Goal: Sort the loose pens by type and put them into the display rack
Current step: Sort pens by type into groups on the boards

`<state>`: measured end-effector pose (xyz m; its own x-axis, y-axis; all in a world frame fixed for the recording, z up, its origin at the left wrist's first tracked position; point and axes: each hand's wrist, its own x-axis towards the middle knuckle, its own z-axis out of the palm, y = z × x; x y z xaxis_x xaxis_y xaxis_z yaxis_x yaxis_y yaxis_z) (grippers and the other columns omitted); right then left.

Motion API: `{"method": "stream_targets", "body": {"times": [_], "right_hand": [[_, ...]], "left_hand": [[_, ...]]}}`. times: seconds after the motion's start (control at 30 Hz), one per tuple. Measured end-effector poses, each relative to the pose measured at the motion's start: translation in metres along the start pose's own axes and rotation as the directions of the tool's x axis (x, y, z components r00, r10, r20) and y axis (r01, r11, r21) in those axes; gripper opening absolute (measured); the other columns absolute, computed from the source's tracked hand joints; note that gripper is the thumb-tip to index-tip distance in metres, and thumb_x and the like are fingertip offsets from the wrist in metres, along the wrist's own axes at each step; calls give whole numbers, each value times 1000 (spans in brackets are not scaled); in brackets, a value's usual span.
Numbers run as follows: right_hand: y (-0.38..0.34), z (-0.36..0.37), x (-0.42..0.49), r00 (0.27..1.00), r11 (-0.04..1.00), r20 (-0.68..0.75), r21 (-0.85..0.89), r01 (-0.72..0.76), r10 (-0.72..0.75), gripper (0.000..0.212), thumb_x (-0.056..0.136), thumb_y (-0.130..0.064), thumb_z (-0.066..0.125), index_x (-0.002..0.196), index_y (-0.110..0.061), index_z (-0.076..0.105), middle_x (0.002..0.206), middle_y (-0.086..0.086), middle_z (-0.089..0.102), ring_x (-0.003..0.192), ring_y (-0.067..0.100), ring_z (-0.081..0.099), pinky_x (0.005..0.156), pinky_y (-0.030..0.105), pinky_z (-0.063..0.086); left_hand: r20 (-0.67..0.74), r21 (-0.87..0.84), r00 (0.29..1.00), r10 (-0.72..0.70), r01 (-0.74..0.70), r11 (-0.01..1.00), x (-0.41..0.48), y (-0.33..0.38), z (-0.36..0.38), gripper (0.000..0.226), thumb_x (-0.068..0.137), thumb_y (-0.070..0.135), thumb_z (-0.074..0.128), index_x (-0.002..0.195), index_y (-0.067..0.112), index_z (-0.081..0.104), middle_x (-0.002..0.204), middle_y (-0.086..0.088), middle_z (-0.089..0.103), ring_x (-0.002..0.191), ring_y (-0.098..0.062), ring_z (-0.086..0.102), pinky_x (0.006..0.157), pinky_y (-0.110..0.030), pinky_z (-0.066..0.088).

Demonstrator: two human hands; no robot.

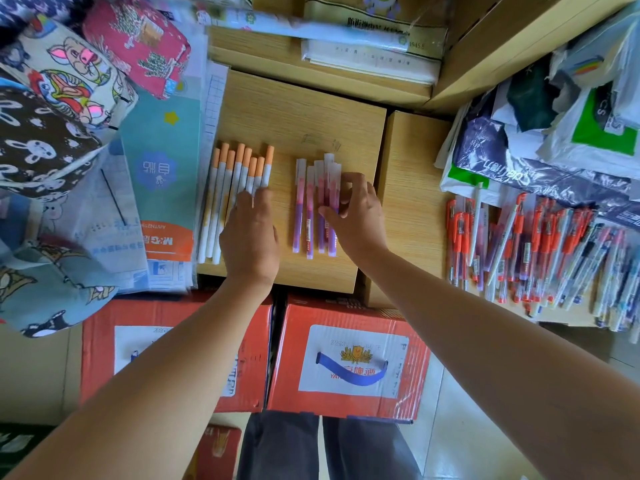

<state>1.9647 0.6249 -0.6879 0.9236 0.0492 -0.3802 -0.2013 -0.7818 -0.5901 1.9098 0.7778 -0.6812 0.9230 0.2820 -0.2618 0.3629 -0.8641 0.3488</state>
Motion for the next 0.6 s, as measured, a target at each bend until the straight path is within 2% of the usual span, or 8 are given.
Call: {"method": "stream_targets", "body": {"times": [0.1,0.2,0.3,0.37,0.5,0.6], "right_hand": [[-2,4,3,1000,1000,18,6,8,-9,51,78,-22,75,121,-15,48,110,6,59,82,21,61,72,38,54],[-3,4,5,1000,1000,12,4,6,-6,49,79,-27,74,119,-14,50,107,5,61,81,19,61,70,33,53],[2,-1,5,999,999,-32,38,2,0,34,84,-24,66,113,-14,51,94,2,63,77,13,60,72,34,54],[8,-5,4,1000,999,-19,50,-1,2,27,86,-18,63,111,-14,53,86,-1,63,75,12,61,72,37,56],[16,-9,2,999,997,34,79,0,-2,29,84,-14,68,108,-14,53,79,-4,65,68,14,63,67,39,57],[19,-8,2,1000,995,14,97,-1,-1,30,83,-14,71,107,-12,54,78,-4,65,66,13,63,66,38,58]], "left_hand": [[17,5,1000,0,0,1000,-1,-8,-1,46,84,-9,52,125,12,52,106,-13,55,81,-29,59,54,-32,38],[32,-25,999,11,-10,1000,-3,-6,-2,40,86,-5,54,123,9,54,106,-14,56,79,-29,61,56,-31,40],[44,-97,999,24,-19,995,-1,4,-1,30,91,5,53,121,7,55,112,-12,56,86,-28,63,65,-30,45],[63,-149,997,33,-24,989,1,13,4,34,93,10,52,127,9,52,117,-11,55,91,-25,62,72,-28,46],[70,-229,996,58,-40,973,1,24,14,43,93,10,56,134,11,48,125,-9,51,100,-20,59,80,-20,42],[66,-218,996,63,-47,975,-1,22,16,43,93,11,56,135,12,48,125,-8,51,99,-18,59,79,-18,40]]}}
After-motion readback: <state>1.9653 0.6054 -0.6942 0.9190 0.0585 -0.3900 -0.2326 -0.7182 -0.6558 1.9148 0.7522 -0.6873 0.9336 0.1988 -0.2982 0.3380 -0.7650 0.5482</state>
